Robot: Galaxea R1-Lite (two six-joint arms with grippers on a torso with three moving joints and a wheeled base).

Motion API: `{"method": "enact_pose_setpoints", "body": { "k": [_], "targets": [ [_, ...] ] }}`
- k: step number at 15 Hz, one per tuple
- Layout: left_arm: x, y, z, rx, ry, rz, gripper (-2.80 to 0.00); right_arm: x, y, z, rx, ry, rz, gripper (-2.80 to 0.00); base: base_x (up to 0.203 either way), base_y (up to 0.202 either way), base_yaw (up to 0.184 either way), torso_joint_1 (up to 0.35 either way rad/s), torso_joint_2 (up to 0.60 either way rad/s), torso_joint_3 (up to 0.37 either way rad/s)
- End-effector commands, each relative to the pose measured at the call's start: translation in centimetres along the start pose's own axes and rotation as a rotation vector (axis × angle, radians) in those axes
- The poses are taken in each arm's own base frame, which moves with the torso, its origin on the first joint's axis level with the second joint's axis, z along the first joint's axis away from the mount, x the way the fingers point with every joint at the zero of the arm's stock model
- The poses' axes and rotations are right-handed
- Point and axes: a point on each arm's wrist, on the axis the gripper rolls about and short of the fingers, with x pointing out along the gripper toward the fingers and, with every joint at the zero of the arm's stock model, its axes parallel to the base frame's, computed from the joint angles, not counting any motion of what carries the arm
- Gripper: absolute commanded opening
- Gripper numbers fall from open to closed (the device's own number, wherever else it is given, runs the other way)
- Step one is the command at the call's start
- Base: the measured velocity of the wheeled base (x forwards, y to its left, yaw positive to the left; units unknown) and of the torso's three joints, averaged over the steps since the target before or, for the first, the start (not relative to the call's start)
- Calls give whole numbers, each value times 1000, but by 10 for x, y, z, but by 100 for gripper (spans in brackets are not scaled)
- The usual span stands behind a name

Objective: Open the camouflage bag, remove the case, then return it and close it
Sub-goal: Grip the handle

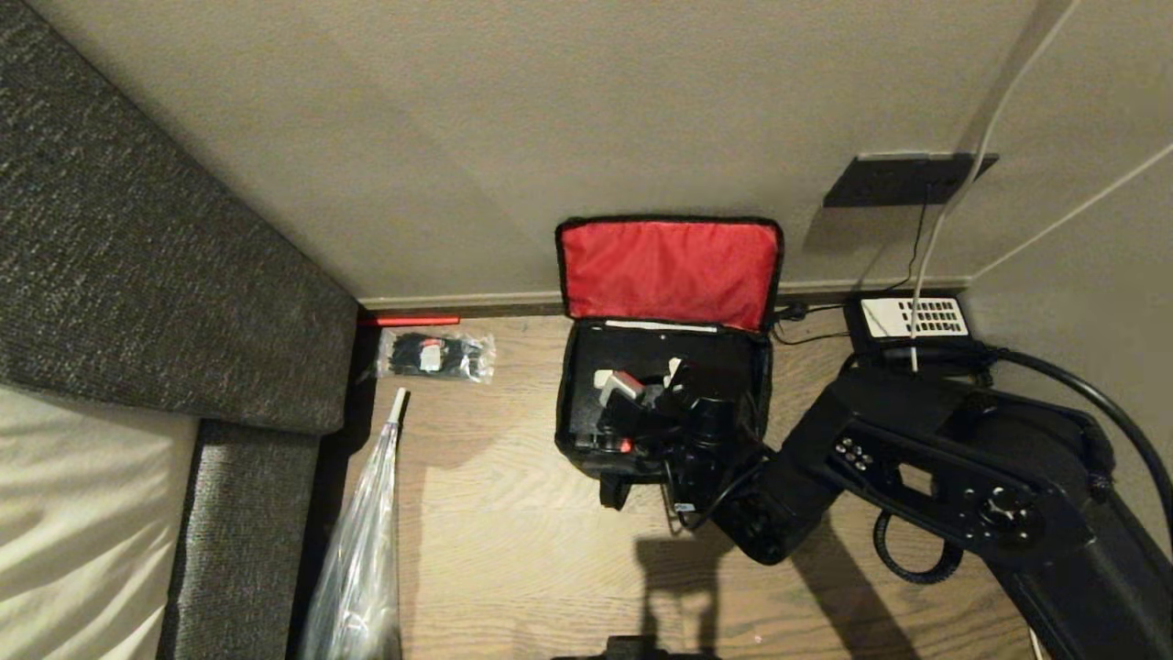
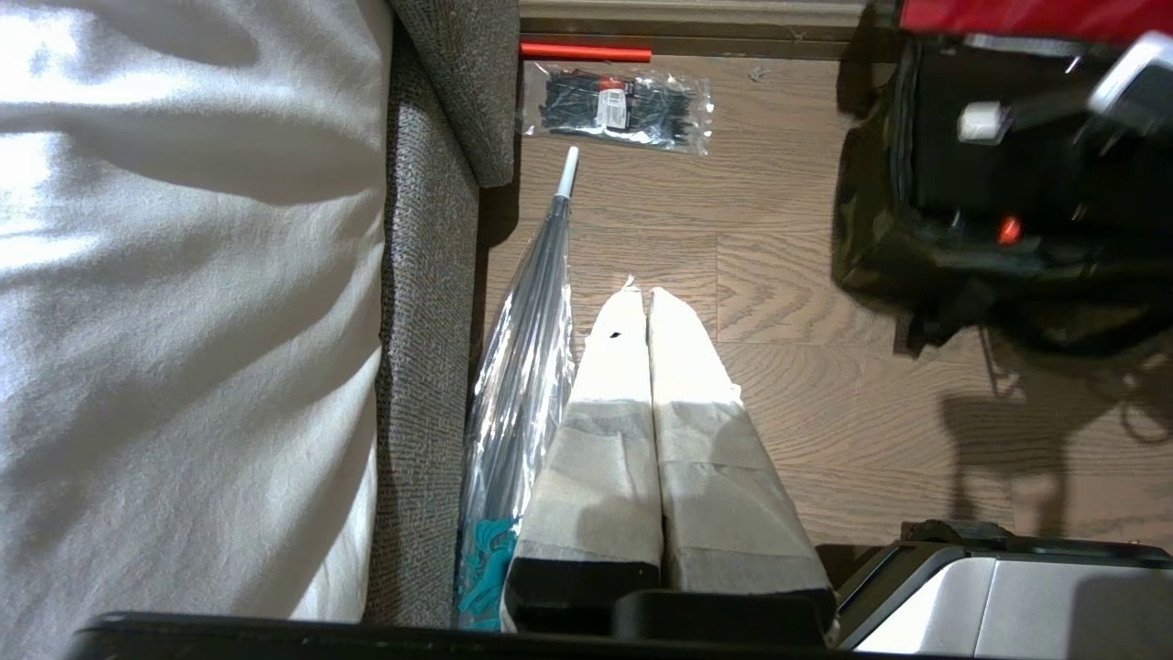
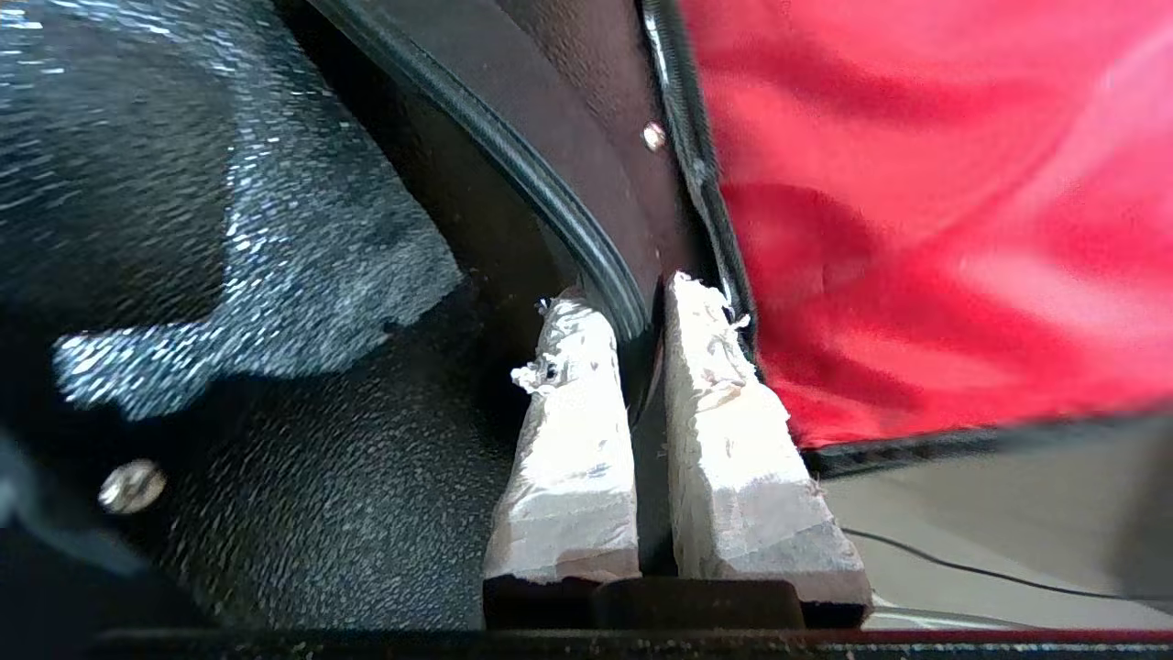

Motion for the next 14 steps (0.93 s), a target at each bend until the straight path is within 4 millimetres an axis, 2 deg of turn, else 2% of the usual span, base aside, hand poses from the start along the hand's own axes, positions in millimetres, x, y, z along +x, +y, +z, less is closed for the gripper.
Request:
{"method": "enact_pose_setpoints", "body": {
  "k": [1, 5, 6, 7, 8, 10, 13, 14],
  "targets": [
    [0, 0, -1, 0, 1, 1, -280, -8, -47, 14, 42, -28, -64, -280, 0, 0, 0, 0, 0, 0],
    [0, 0, -1, 0, 1, 1, -280, -30, -108, 28, 65, -54, -85, -280, 0, 0, 0, 2, -6, 3],
    [0, 0, -1, 0, 1, 1, -280, -35, -116, 31, 68, -60, -85, -280, 0, 0, 0, 0, 0, 0],
    [0, 0, -1, 0, 1, 1, -280, -36, -113, 30, 63, -60, -76, -280, 0, 0, 0, 0, 0, 0],
    [0, 0, -1, 0, 1, 1, -280, -36, -100, 26, 49, -52, -48, -280, 0, 0, 0, 0, 0, 0],
    [0, 0, -1, 0, 1, 1, -280, -37, -90, 21, 61, -44, -19, -280, 0, 0, 0, 0, 0, 0],
    [0, 0, -1, 0, 1, 1, -280, -64, -73, -7, -43, 45, 121, -280, 0, 0, 0, 0, 0, 0],
    [0, 0, -1, 0, 1, 1, -280, -69, -68, -12, -31, 74, 161, -280, 0, 0, 0, 0, 0, 0]
  ]
}}
